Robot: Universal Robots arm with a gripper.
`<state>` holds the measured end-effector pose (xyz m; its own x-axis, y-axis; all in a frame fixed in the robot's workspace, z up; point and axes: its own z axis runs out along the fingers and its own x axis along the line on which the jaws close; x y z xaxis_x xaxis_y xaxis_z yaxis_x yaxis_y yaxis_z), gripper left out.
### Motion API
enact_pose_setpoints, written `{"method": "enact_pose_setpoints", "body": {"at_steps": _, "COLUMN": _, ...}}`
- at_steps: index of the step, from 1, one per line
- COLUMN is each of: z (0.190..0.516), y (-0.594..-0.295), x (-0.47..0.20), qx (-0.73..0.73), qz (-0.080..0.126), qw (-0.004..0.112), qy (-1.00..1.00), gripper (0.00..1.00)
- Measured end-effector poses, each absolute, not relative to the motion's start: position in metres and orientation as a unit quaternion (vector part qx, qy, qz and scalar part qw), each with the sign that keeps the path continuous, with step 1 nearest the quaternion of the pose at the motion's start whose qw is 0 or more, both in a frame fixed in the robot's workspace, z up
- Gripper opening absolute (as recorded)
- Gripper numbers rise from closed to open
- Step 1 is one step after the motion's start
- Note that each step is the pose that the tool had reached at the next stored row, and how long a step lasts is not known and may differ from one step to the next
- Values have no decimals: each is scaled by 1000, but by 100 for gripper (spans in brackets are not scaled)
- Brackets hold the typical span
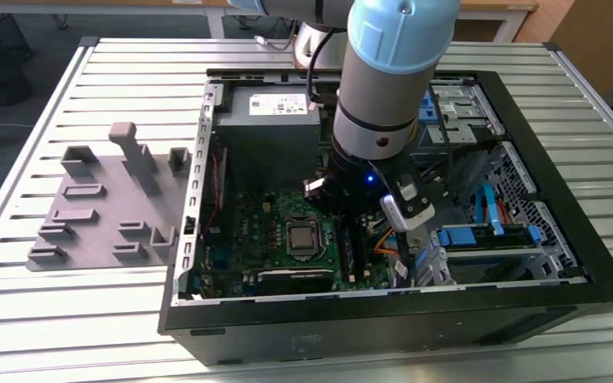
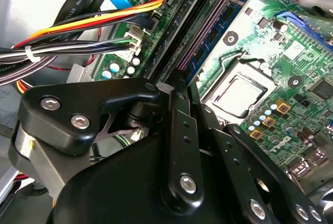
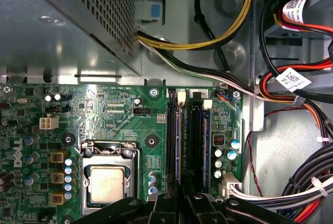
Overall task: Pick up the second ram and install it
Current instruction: 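Press down the second ram until it locks into place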
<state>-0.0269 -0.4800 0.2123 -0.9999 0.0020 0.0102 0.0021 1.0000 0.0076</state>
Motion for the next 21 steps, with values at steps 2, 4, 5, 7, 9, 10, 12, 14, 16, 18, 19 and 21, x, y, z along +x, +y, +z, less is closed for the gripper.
{"method": "enact_pose_setpoints", "body": {"at_steps": 2, "z": 214, "y": -480, "x": -27, "qx": -1, "qz": -4, "qw": 5, "qy": -1000, "gripper": 14}}
{"method": "enact_pose_setpoints", "body": {"at_steps": 4, "z": 215, "y": -480, "x": -27, "qx": -1, "qz": -4, "qw": 5, "qy": -1000, "gripper": 14}}
{"method": "enact_pose_setpoints", "body": {"at_steps": 5, "z": 215, "y": -480, "x": -27, "qx": -1, "qz": -4, "qw": 5, "qy": -1000, "gripper": 14}}
{"method": "enact_pose_setpoints", "body": {"at_steps": 7, "z": 215, "y": -480, "x": -27, "qx": -1, "qz": -4, "qw": 5, "qy": -1000, "gripper": 14}}
{"method": "enact_pose_setpoints", "body": {"at_steps": 9, "z": 215, "y": -480, "x": -26, "qx": -2, "qz": -4, "qw": 5, "qy": -1000, "gripper": 14}}
{"method": "enact_pose_setpoints", "body": {"at_steps": 10, "z": 214, "y": -480, "x": -26, "qx": -3, "qz": -4, "qw": 5, "qy": -1000, "gripper": 14}}
{"method": "enact_pose_setpoints", "body": {"at_steps": 12, "z": 214, "y": -480, "x": -26, "qx": -4, "qz": -4, "qw": 5, "qy": -1000, "gripper": 14}}
{"method": "enact_pose_setpoints", "body": {"at_steps": 14, "z": 213, "y": -480, "x": -26, "qx": -4, "qz": -4, "qw": 5, "qy": -1000, "gripper": 14}}
{"method": "enact_pose_setpoints", "body": {"at_steps": 16, "z": 213, "y": -480, "x": -26, "qx": -5, "qz": -4, "qw": 5, "qy": -1000, "gripper": 14}}
{"method": "enact_pose_setpoints", "body": {"at_steps": 18, "z": 213, "y": -480, "x": -26, "qx": -5, "qz": -4, "qw": 5, "qy": -1000, "gripper": 14}}
{"method": "enact_pose_setpoints", "body": {"at_steps": 19, "z": 212, "y": -480, "x": -26, "qx": -5, "qz": -4, "qw": 5, "qy": -1000, "gripper": 14}}
{"method": "enact_pose_setpoints", "body": {"at_steps": 21, "z": 212, "y": -480, "x": -25, "qx": -5, "qz": -4, "qw": 5, "qy": -1000, "gripper": 14}}
